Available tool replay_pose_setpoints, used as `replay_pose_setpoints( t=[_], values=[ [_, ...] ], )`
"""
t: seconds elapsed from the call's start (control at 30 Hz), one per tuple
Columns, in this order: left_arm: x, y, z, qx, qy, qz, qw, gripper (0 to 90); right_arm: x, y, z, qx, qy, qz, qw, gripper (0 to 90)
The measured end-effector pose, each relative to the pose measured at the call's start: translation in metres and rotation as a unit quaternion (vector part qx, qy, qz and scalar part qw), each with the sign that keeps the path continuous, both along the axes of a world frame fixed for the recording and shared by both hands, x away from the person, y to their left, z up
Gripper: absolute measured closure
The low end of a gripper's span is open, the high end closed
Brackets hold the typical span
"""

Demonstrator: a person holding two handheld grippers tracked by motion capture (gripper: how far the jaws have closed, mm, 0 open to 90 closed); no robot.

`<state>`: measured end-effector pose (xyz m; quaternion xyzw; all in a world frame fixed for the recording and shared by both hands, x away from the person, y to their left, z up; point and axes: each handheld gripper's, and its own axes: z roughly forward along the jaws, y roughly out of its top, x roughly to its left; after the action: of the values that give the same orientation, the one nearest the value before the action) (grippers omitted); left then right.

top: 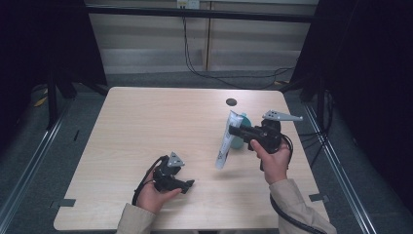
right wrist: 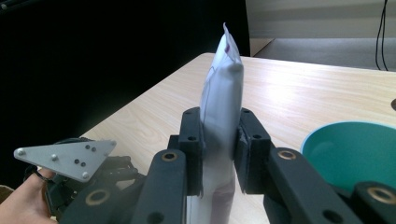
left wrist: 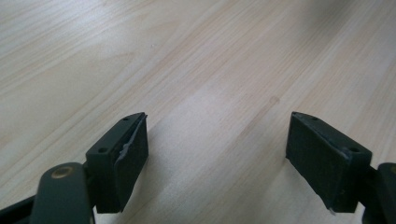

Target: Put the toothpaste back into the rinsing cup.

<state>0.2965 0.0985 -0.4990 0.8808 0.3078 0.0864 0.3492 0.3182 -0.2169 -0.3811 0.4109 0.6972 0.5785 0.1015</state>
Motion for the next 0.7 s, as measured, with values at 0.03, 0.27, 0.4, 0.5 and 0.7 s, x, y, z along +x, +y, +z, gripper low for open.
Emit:
replay_pose_setpoints(
  t=[0.03,0.27,0.4,0.5,0.7],
  values=[
    [0.0,0.001,0.0,-0.001,-0.002,0.0,1.0,20.6,0.0,-0.001,0.001,-0.001,0.0,0.0,1.0,74.7],
    [0.0,0.002,-0.003,0.007,-0.017,-0.003,0.9998,18.3,0.001,-0.004,0.008,-0.002,-0.006,-0.001,1.0,74.8],
    [-0.002,0.003,-0.005,0.003,-0.027,-0.002,0.9996,15.4,0.002,-0.006,0.013,-0.002,-0.011,-0.002,0.9999,74.7],
    [-0.002,0.004,-0.006,0.002,-0.03,-0.007,0.9995,14.6,0.003,-0.008,0.017,-0.004,-0.014,-0.004,0.9999,74.8],
    [-0.003,0.006,-0.009,-0.013,-0.039,-0.007,0.9991,13.4,0.004,-0.012,0.024,0.003,-0.02,-0.008,0.9998,74.8]
  ],
)
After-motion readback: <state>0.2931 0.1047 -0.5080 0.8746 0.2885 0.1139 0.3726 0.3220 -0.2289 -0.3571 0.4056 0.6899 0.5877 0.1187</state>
